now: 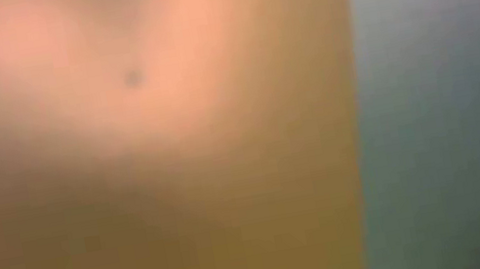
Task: Pick & Place USB Port
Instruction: Put the large white charger cable into the yellow bin
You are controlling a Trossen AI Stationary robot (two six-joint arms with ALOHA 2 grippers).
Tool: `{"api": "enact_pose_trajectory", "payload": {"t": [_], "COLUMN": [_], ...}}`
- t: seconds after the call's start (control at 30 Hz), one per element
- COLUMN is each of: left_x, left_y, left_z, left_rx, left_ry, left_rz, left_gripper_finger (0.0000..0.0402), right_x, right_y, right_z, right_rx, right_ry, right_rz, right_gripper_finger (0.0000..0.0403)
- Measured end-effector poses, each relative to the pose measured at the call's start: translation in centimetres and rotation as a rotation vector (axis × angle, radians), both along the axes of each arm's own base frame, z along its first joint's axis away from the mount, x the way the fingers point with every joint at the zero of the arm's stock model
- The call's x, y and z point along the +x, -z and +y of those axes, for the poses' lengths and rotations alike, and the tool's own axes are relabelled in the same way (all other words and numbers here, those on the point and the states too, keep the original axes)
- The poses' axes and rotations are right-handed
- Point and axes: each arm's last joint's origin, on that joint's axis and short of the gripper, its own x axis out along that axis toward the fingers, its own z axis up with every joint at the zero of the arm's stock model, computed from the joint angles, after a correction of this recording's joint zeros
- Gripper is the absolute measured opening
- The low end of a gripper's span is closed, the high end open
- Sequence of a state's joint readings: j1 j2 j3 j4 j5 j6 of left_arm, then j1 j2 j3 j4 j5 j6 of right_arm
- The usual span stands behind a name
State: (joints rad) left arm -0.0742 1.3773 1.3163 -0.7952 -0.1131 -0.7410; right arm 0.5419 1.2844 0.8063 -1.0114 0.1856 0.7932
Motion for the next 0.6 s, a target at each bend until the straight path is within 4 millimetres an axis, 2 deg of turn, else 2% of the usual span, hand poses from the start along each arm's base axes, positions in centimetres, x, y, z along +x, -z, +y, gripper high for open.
{"api": "enact_pose_trajectory", "payload": {"t": [0.4,0.53,0.6], "left_x": [-0.1,-0.1,-0.1], "left_y": [0.0,0.0,0.0], "left_z": [-1.1,-1.4,-1.5], "left_rx": [0.012,0.005,0.003], "left_ry": [0.025,0.029,0.025], "left_rz": [-0.002,-0.002,-0.002], "left_gripper_finger": [0.0115,0.0115,0.0115], "right_x": [-1.2,-1.9,-2.1], "right_y": [4.5,5.7,6.0], "right_z": [-0.7,-1.1,-1.2], "right_rx": [0.04,0.056,0.053], "right_ry": [0.116,0.143,0.169], "right_rz": [0.006,0.011,0.016], "right_gripper_finger": [0.0219,0.0224,0.0213]}}
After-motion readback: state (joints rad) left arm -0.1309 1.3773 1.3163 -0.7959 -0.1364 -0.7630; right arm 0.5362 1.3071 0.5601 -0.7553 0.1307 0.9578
